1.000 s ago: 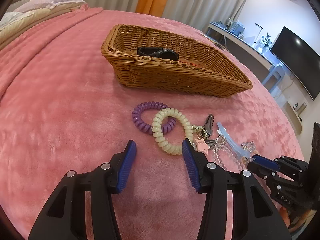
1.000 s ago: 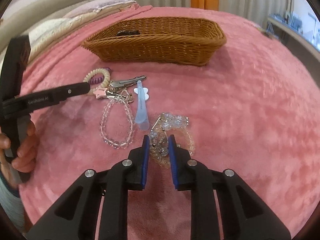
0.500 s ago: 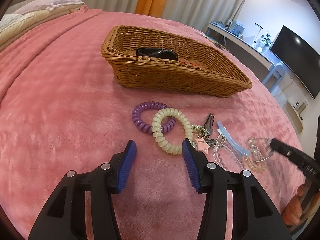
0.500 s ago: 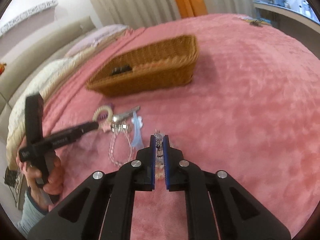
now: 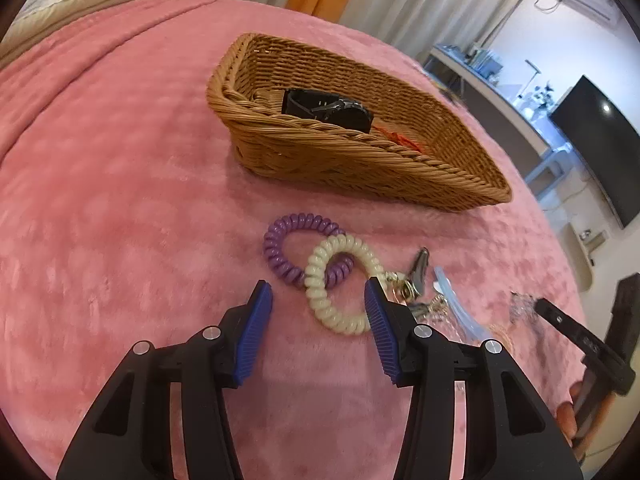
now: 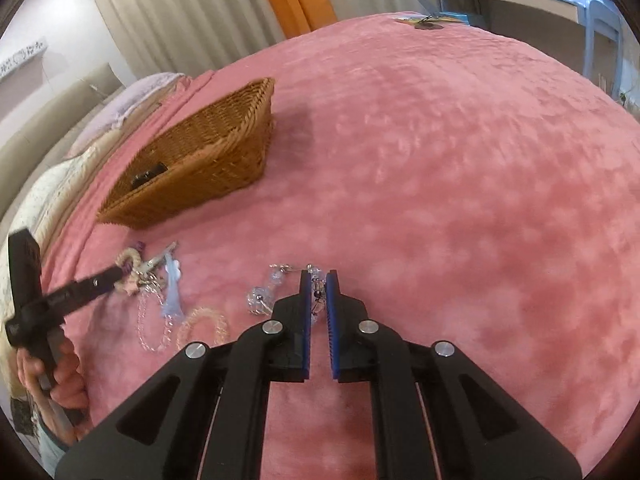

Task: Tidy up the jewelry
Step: 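Grasp the cream coil bracelet with the left tool while the right tool holds the charm bracelet, then carry both bracelets over the basket and open both tools to release them, then grasp the purple coil bracelet with the left tool while the right tool grasps the pink bead bracelet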

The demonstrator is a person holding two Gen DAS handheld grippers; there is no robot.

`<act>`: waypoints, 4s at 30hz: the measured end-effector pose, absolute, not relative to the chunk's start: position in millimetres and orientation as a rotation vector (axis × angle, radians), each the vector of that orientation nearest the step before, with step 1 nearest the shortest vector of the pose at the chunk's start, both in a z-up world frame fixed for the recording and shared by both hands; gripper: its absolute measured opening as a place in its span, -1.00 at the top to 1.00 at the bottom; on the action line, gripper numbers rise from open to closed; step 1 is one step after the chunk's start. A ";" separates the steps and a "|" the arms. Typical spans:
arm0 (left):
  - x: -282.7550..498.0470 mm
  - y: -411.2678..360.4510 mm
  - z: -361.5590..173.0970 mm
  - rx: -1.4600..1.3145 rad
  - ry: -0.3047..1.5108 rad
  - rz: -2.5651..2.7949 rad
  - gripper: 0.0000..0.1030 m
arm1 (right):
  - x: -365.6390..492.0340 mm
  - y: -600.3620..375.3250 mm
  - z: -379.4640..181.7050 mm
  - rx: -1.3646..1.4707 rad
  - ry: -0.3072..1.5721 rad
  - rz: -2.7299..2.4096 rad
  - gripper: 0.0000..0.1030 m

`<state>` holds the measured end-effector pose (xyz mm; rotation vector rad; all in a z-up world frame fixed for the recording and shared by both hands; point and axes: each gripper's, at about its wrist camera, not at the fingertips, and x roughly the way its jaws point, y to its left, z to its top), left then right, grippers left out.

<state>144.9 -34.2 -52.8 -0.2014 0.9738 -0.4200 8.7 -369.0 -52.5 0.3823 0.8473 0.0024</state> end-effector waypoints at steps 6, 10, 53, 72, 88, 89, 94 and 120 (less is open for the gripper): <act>137.6 -47.3 -52.9 -0.091 0.936 -0.335 0.75 | -2.7 -369.9 -47.6 0.334 0.818 0.009 0.56; 125.7 -34.4 -52.2 -0.135 0.923 -0.354 0.82 | -6.4 -365.3 -43.2 0.306 0.798 0.013 -0.01; 91.3 -66.8 97.8 -0.039 0.509 -0.530 0.83 | 45.5 -275.1 88.4 0.037 0.537 0.091 0.85; 233.2 -109.5 10.1 -0.051 0.667 -0.458 0.83 | 202.8 -280.0 1.1 0.117 0.774 0.108 0.85; 216.0 -99.5 15.3 -0.078 0.654 -0.490 0.08 | 183.3 -287.8 -0.5 0.164 0.787 0.150 0.05; 213.4 -96.7 18.4 -0.088 0.646 -0.492 0.08 | 180.2 -289.2 2.7 0.172 0.775 0.152 0.05; 188.7 -72.9 37.0 -0.148 0.595 -0.500 0.08 | 151.1 -290.5 17.5 0.158 0.712 0.117 0.05; 140.2 -3.8 -36.8 -0.245 0.823 -0.341 0.01 | 13.2 -279.0 -47.5 0.062 0.864 0.078 0.10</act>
